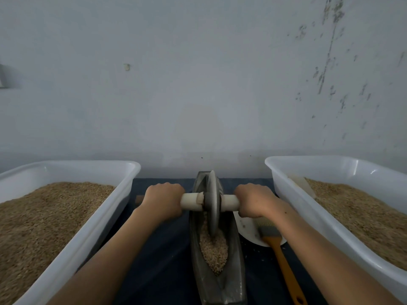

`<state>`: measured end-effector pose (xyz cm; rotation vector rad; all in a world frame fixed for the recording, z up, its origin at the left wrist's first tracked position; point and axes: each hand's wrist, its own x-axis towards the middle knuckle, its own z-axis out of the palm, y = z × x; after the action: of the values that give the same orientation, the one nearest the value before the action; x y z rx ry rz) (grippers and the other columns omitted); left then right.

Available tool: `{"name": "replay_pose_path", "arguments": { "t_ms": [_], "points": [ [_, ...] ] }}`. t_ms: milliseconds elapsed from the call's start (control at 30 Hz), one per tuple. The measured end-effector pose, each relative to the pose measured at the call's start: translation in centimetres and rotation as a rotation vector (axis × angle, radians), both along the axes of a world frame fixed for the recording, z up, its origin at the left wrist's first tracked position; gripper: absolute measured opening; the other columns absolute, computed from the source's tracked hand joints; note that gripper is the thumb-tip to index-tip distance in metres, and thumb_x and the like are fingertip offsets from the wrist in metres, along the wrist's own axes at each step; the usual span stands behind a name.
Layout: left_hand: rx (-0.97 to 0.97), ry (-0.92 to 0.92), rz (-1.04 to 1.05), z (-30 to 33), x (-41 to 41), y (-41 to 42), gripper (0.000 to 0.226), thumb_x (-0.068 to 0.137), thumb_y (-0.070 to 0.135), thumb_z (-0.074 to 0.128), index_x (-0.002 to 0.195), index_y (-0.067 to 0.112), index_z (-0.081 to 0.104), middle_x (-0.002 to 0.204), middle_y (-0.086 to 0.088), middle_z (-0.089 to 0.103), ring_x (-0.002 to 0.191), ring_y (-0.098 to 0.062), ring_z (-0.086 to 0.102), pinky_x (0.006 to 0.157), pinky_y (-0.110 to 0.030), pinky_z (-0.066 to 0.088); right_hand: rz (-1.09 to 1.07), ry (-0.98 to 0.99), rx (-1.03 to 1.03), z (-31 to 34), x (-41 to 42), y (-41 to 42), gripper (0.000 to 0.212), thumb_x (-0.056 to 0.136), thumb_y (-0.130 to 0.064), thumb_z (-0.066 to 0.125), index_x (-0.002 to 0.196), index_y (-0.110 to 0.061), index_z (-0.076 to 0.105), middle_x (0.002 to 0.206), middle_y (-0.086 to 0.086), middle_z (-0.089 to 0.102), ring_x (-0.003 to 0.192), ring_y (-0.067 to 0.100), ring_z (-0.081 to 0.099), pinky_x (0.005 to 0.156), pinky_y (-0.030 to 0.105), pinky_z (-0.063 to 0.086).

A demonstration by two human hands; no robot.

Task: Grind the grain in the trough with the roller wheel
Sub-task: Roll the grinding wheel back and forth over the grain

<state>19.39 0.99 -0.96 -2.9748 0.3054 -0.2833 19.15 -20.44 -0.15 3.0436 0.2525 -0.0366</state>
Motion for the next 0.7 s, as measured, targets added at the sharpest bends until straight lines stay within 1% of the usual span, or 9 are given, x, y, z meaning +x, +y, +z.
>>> {"name": "replay_pose_path", "arguments": {
  "t_ms": [100,167,233,333,400,500,533,600,700],
  "points": [
    [-0.023,-0.171,0.009,-0.7,0.0,-0.3,0.022,0.087,0.031,0.056,0.108,0.024,0.053,0.105,0.001,0.062,0.095,-0.021,0.059,0.069,-0.029,0.035,0.005,-0.138,-0.009,-0.5,0.2,0.2,0.028,0.086,-0.017,0.06,0.114,-0.018,0.059,0.098,0.004,0.063,0.088,0.023,0.061,0.072,0.034,0.045],
    [-0.029,-0.18,0.01,-0.9,0.1,-0.3,0.021,0.087,0.03,0.056,0.107,0.024,0.054,0.104,0.001,0.062,0.095,-0.021,0.059,0.069,-0.029,0.035,0.014,-0.154,-0.022,-0.5,0.0,0.3,0.027,0.086,-0.016,0.059,0.113,-0.019,0.058,0.1,0.004,0.064,0.088,0.023,0.061,0.072,0.034,0.045],
    [-0.011,-0.114,0.005,-0.7,0.2,-0.1,0.025,0.086,0.031,0.058,0.109,0.023,0.055,0.105,0.001,0.062,0.096,-0.02,0.06,0.07,-0.029,0.037,0.028,-0.111,-0.049,-0.2,-0.2,0.2,0.027,0.086,-0.015,0.059,0.113,-0.017,0.058,0.095,0.003,0.062,0.08,0.02,0.057,0.066,0.031,0.043],
    [0.027,0.078,-0.005,0.2,0.0,0.1,0.036,0.082,0.033,0.065,0.115,0.022,0.056,0.107,0.0,0.063,0.095,-0.018,0.06,0.071,-0.029,0.039,0.017,0.073,-0.035,0.4,-0.6,0.1,0.03,0.083,-0.017,0.065,0.113,-0.013,0.059,0.085,0.002,0.059,0.07,0.016,0.055,0.054,0.024,0.039],
    [0.027,0.218,-0.009,0.7,-0.3,0.2,0.042,0.078,0.033,0.069,0.116,0.021,0.057,0.106,0.0,0.064,0.089,-0.017,0.058,0.071,-0.029,0.04,-0.002,0.222,0.025,0.8,-0.7,-0.1,0.031,0.081,-0.016,0.068,0.11,-0.01,0.06,0.086,0.004,0.061,0.068,0.015,0.057,0.052,0.022,0.042],
    [0.002,0.336,-0.015,0.8,-0.4,0.3,0.043,0.076,0.031,0.072,0.115,0.019,0.06,0.1,0.0,0.067,0.084,-0.016,0.062,0.069,-0.028,0.041,-0.006,0.353,0.059,1.1,-0.7,-0.2,0.019,0.08,-0.012,0.068,0.098,-0.009,0.061,0.077,0.003,0.058,0.063,0.013,0.056,0.051,0.02,0.043],
    [-0.003,0.336,-0.013,0.8,-0.4,0.3,0.042,0.076,0.031,0.072,0.115,0.02,0.06,0.1,-0.001,0.068,0.085,-0.016,0.062,0.069,-0.028,0.042,-0.006,0.351,0.052,1.0,-0.6,-0.2,0.016,0.08,-0.012,0.068,0.094,-0.009,0.06,0.077,0.003,0.059,0.062,0.013,0.056,0.05,0.02,0.043],
    [-0.003,0.284,0.001,0.8,-0.4,0.2,0.041,0.076,0.032,0.071,0.114,0.021,0.059,0.1,0.001,0.065,0.084,-0.016,0.059,0.07,-0.029,0.042,-0.013,0.306,0.041,0.9,-0.5,0.0,0.022,0.081,-0.014,0.068,0.102,-0.008,0.062,0.084,0.006,0.063,0.065,0.014,0.057,0.051,0.021,0.043],
    [0.016,0.11,0.015,0.3,-0.1,-0.1,0.037,0.08,0.034,0.066,0.115,0.023,0.057,0.103,0.002,0.063,0.088,-0.017,0.058,0.07,-0.03,0.039,-0.01,0.123,-0.01,0.4,-0.1,0.1,0.029,0.083,-0.018,0.066,0.111,-0.011,0.06,0.091,0.004,0.063,0.073,0.016,0.058,0.054,0.024,0.04]
  ]
}}
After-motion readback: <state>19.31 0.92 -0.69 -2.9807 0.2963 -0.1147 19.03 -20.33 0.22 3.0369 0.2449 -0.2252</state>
